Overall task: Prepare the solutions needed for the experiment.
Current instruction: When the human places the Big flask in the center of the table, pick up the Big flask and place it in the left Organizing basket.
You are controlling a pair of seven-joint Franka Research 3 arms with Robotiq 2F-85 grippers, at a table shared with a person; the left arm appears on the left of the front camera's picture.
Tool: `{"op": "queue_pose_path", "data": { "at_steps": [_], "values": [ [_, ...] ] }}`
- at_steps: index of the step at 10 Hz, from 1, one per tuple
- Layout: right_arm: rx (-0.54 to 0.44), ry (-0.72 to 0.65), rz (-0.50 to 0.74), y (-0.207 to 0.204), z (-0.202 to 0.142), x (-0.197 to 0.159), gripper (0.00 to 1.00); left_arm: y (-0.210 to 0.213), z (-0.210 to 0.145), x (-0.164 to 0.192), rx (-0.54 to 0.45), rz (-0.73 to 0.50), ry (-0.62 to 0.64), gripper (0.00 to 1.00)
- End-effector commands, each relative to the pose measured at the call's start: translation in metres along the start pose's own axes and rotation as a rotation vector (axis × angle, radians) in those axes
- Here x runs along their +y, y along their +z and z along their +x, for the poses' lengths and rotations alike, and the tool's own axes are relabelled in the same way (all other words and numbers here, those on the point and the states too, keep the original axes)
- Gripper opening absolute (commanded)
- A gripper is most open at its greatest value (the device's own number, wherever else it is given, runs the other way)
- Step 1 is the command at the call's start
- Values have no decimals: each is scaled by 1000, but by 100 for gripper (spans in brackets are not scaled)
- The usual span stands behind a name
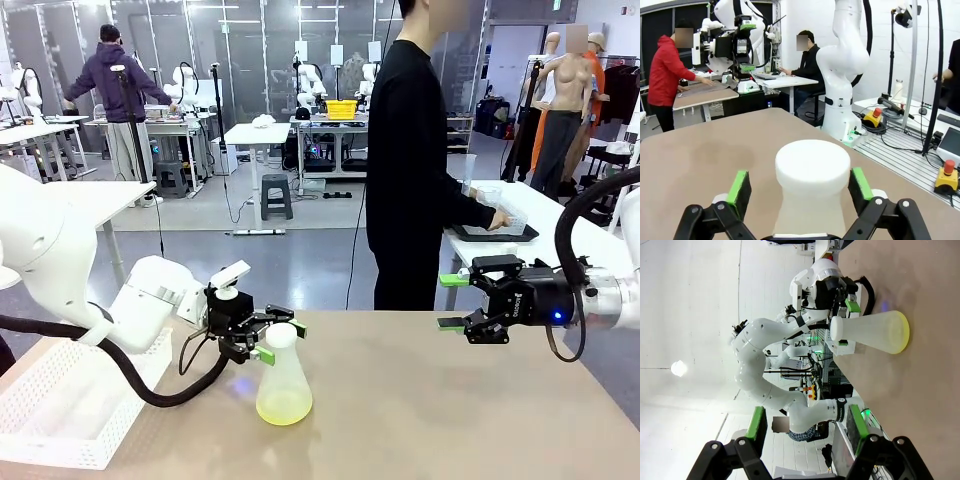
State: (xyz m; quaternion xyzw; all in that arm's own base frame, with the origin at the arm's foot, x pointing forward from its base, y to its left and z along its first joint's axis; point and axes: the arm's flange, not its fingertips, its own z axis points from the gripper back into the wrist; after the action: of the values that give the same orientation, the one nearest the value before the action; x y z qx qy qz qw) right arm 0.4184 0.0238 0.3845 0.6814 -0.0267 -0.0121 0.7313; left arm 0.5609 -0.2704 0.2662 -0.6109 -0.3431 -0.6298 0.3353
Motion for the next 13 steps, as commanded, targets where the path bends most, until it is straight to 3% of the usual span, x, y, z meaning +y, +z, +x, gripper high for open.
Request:
{"op": "queue_pose_path", "data": {
  "at_steps": [1, 7, 8, 13],
  "values": [
    [-6, 11, 3, -1, -1, 0, 81, -9, -5, 6, -6, 16, 4, 100],
    [-6, 11, 3, -1, -1, 0, 81, -15, -7, 5, -10, -8, 40, 100],
    [-6, 11, 3, -1, -1, 0, 81, -14, -7, 5, -22, -17, 41, 93],
    [-6, 11, 3, -1, -1, 0, 81, -10, -3, 6, -11, -14, 65, 40]
  ]
}}
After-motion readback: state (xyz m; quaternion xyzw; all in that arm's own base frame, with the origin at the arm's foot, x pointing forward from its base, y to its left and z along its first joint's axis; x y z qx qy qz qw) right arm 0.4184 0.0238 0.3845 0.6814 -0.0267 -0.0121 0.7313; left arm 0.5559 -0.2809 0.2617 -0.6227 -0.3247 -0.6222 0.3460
